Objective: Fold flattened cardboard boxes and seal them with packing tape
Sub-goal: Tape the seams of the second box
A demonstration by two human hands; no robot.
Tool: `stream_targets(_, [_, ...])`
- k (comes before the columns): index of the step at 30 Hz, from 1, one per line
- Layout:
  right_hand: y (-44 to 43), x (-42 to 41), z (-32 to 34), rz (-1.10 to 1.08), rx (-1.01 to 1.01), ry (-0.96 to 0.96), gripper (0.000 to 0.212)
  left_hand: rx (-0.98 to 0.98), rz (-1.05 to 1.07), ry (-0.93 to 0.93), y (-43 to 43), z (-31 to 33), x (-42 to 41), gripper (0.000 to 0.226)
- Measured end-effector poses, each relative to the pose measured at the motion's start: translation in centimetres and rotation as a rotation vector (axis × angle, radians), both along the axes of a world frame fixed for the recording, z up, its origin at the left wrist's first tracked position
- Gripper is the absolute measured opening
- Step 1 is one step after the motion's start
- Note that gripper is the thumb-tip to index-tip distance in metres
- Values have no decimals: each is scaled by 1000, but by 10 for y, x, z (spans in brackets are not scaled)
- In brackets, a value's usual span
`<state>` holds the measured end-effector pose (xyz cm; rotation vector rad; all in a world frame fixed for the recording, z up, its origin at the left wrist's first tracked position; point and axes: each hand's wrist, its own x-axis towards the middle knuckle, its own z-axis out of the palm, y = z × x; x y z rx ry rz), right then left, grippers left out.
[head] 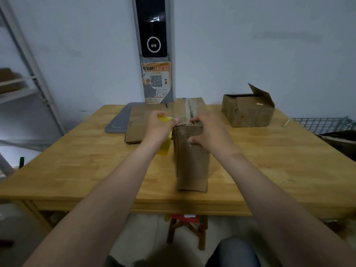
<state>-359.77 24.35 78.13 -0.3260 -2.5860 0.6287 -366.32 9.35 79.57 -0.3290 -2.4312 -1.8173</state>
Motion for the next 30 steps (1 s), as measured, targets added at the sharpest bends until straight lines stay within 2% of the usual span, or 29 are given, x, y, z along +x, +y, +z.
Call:
stream_targets(4, [-15, 11, 7, -56, 179, -21, 78, -61, 25, 73, -19, 4, 5, 43])
stream_targets(8, [-24, 24, 18, -115, 142, -56, 82, -22, 13, 103, -44, 16, 14, 24])
stream_targets(11, [-36, 39, 14, -230, 203, 57, 76, -29, -51, 121, -57, 28, 29, 16])
stream_targets(13, [-49, 53, 12, -212, 185, 193, 59, -20, -114, 172, -61, 34, 39, 14])
stream_targets(15, [-64, 68, 18, -136, 105, 247, 33, 9, -164, 218, -68, 38, 50, 22])
stream_targets(17, [-80, 81, 28, -68, -9, 226, 26, 21, -210, 244, -76, 40, 56, 30])
stream_targets(22, [-118, 101, 44, 78, -194, 138, 44, 28, -323, 310, -98, 48, 76, 22])
stream_targets(25, [-129, 112, 47, 107, -371, 193, 49, 50, -397, 385, -101, 49, 89, 23])
stream_targets(28, [-124, 123, 49, 128, -551, 280, 48, 101, -430, 351, -96, 53, 93, 20])
stream_targets(30, [-115, 126, 53, 98, -585, 300, 48, 59, -426, 356, -90, 57, 95, 16])
